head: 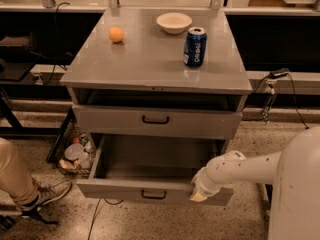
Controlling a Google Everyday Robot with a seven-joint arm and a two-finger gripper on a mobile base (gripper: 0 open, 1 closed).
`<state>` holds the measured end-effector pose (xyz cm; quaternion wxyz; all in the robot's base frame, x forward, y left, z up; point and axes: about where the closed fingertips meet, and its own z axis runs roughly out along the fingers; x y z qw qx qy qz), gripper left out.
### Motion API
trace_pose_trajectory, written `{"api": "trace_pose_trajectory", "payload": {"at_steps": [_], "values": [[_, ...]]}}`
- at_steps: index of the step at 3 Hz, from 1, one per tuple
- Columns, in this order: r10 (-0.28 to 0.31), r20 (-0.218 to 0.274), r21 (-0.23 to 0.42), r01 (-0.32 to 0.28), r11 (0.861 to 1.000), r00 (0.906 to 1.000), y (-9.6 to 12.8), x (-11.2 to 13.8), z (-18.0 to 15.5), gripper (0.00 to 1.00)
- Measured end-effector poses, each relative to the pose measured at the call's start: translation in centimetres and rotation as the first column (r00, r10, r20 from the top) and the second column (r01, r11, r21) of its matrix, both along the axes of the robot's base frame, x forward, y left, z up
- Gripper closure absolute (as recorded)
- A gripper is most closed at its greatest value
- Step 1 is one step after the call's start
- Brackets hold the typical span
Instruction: Open middle drawer
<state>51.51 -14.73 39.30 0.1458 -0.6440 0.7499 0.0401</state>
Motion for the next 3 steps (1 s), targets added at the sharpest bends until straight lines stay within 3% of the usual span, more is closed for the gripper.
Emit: {"api": "trace_pose_trajectory", "payload": {"at_steps": [1,2,3], "values": [[-0.045,-0.003,0.049,0.045,0.998,0.999,0.1,-3.3,-0.5,1.0],[-0.045,-0.003,0.049,0.045,0.998,0.999,0.1,-3.3,0.0,1.0],[-0.091,-0.005,0.1,0.091,0.991,0.9959,0.3,-6.6,-0.8,1.0]]}}
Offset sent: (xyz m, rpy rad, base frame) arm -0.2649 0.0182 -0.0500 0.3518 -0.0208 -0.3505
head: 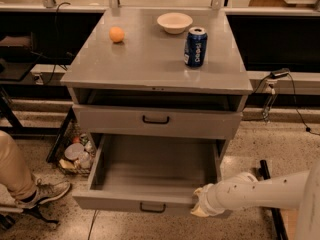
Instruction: Open middle drawer
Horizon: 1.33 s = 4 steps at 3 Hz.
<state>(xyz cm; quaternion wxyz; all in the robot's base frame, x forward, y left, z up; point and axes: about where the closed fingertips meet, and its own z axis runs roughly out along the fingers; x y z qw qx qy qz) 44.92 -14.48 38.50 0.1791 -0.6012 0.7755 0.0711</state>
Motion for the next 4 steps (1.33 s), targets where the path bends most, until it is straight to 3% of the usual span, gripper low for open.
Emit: {"api": "trace_pose_trajectory", "payload": {"at_steps": [4], "values": [[0.011,0.004,0.006,-0.011,1.0,0.9999,-0.01,0.06,1.09,0.08]]}}
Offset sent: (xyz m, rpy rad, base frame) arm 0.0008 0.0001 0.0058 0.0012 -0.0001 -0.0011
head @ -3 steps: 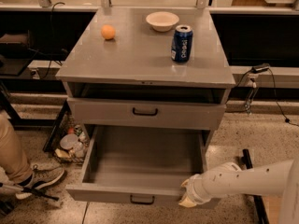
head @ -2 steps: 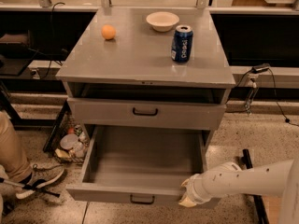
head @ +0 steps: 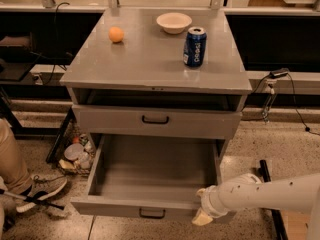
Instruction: Open middle drawer
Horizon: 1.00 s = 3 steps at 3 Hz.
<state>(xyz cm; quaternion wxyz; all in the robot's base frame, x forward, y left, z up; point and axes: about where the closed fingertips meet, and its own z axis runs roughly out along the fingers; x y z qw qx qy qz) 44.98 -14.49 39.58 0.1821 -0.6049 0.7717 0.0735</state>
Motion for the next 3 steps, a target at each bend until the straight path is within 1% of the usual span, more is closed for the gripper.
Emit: {"api": "trace_pose_trajectory", "payload": {"at_steps": [1,2,3], "values": [[0.004,0.069,-0.012,-0.003,1.0,0.9976,-1.7,-0.3,3.9,0.0],[-0.004,0.184,-0.034,0.011,0.999,0.983,-4.3,-0.3,10.6,0.0],[-0.052,0.353,-0.073,0.083,0.994,0.9342,-9.0,-0.1,21.7,0.0]]}}
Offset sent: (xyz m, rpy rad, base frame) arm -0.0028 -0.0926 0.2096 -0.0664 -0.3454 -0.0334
